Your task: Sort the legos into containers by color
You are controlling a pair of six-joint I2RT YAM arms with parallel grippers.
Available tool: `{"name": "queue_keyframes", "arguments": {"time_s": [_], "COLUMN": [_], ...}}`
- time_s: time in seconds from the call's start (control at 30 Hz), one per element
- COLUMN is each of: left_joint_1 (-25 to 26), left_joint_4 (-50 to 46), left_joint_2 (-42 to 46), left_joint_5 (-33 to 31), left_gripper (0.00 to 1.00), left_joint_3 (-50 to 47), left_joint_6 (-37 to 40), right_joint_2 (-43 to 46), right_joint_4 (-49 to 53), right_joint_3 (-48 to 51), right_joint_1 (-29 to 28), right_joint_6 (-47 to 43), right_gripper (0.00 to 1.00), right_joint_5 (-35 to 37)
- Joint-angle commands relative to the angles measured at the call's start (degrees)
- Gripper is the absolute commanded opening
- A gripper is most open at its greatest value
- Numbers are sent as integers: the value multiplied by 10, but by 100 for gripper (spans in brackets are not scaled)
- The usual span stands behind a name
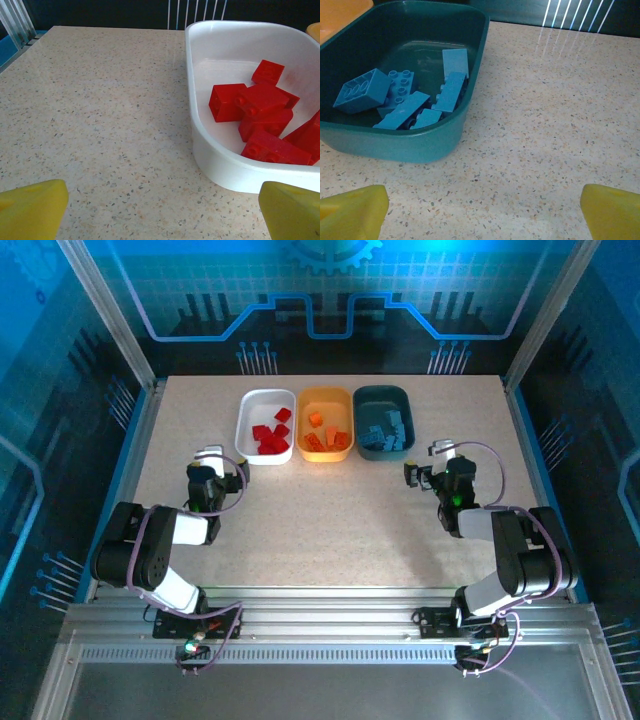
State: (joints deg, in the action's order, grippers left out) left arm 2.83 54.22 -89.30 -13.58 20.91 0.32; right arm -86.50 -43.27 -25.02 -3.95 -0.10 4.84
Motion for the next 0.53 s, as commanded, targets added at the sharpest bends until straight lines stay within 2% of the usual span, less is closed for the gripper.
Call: {"name": "queue_keyframes", "arguments": {"time_s": [0.0,0.5], "left_joint_1": [-5,-12], "left_joint_4": [0,-8], "left_joint_2": [5,5], "left_joint_5": [13,30], "left_gripper": [99,99], "left_joint_3": [4,7], "left_joint_6": [-3,-7], "right_joint_2": [2,2], "right_joint_4": [0,2], "right_joint_3": [2,1], "right_joint_1": [-1,1], "right_joint_6": [-6,-5], "right_gripper": [100,100], "right_joint_5": [-5,-7]}}
